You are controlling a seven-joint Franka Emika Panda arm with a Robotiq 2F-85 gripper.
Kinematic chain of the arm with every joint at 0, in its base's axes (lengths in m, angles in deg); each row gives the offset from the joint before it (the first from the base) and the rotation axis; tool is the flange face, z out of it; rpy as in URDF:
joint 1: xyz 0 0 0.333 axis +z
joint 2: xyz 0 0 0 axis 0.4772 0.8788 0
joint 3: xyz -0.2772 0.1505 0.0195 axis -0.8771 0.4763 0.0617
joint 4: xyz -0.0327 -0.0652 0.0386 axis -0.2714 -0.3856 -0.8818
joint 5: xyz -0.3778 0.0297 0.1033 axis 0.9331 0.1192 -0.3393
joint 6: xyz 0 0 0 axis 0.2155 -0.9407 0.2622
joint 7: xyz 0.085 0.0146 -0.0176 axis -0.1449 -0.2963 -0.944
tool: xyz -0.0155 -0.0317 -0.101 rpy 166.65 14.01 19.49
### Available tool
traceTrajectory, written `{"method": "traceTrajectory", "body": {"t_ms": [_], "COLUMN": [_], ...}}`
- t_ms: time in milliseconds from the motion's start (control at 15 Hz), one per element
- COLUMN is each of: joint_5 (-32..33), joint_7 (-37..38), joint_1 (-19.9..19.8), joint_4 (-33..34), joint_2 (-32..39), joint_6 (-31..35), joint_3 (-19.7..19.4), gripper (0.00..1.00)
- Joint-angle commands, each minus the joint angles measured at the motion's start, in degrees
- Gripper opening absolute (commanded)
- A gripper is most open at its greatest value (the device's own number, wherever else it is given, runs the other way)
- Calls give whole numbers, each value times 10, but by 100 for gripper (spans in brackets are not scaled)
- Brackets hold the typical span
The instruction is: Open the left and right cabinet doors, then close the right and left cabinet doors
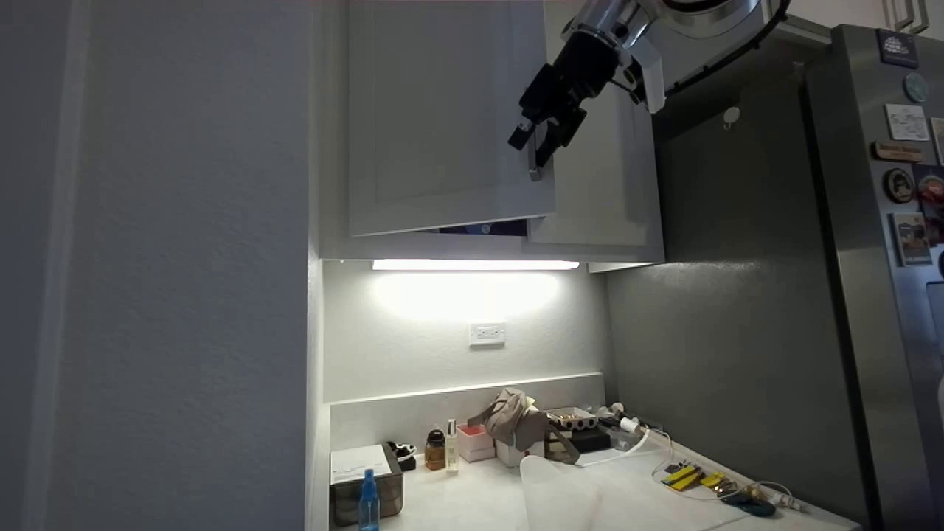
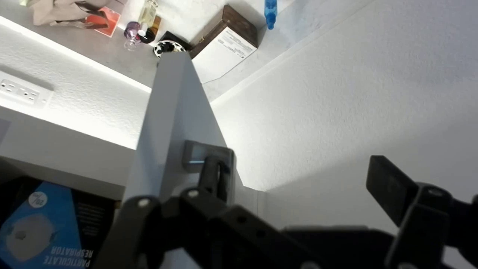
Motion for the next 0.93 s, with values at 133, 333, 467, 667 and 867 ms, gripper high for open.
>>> {"method": "traceTrajectory", "body": {"t_ms": [133, 333, 467, 667, 867], "joint_5": [-70, -99, -119, -158, -194], "joint_7": [-37, -46, -58, -83, -110], "joint_1": [60, 82, 98, 120, 134], "joint_4": [15, 20, 16, 17, 20], "joint_2": [33, 27, 22, 18, 29], "joint_6": [4, -15, -26, -51, -82], "joint_3": [-16, -23, -28, -37, -38], "gripper": [100, 100, 100, 100, 100]}}
